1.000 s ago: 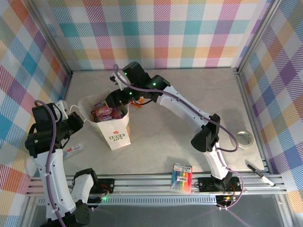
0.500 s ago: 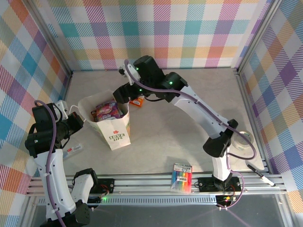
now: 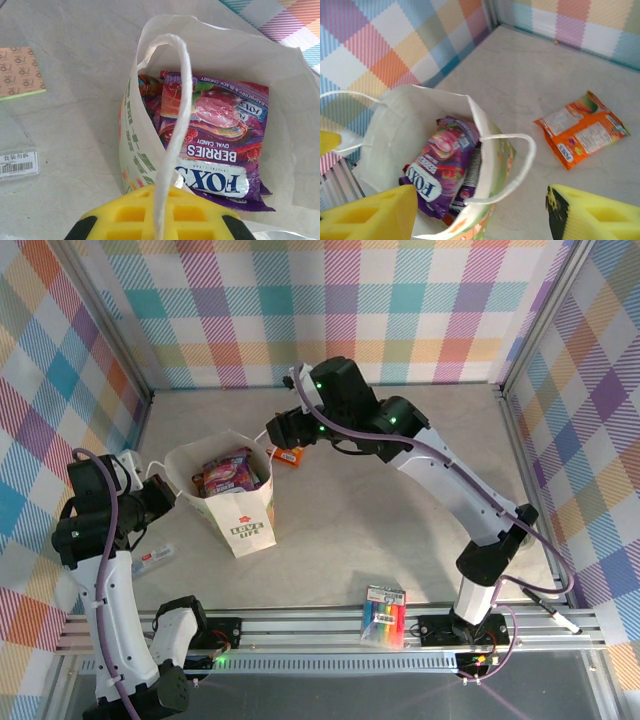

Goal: Place the snacks into the paper bag

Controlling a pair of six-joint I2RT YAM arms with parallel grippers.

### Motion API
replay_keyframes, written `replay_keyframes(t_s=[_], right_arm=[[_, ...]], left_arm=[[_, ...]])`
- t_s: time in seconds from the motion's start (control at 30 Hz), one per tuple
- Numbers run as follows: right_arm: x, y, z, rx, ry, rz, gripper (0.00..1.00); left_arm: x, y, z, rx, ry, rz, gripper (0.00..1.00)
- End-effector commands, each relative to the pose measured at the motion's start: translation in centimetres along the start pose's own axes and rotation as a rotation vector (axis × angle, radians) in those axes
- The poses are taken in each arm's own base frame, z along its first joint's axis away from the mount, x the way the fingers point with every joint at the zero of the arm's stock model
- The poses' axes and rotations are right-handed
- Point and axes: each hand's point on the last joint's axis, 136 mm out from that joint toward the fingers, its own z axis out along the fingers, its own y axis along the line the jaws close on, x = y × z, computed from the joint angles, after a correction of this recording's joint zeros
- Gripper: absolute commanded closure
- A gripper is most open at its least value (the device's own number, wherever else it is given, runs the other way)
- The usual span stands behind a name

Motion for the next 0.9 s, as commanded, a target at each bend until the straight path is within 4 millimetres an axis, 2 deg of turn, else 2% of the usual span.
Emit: replay_keyframes(t_s=[0.0,0.23,0.4,0.47,0.53,0.87], right_arm=[[0.8,-2.0,1.0,0.042,0.04,0.085,0.32],[1.3,-1.1,3.9,-0.055,0.115,0.138,0.34],[1.7,0.0,5.4,-0.129,0.155,0.157,0.72],[1.4,0.4,5.4,-0.151,0.146,0.155,0.88],[1.1,0.5,5.0,-0.157,0.13,0.147,0.98],[-0.9,0.6,1.6,-0.178,0.033,0.115,1.0]], left_arm=[[-0.2,0.1,-0.8,-0.018,-0.002,0.007,0.94],[-0.5,0.1,-0.5,-0.017,0.009,0.0,0.95],[-0.6,0.2,-0.3,-0.029,0.028,-0.006,0.96],[-1.0,-0.2,-0.4,-0.012,0.014,-0.01,0.96],[-1.5,-0.6,-0.7,0.005,0.005,-0.014,0.97],[-4.3,-5.0,-1.9,0.174,-0.032,-0.008,1.0]])
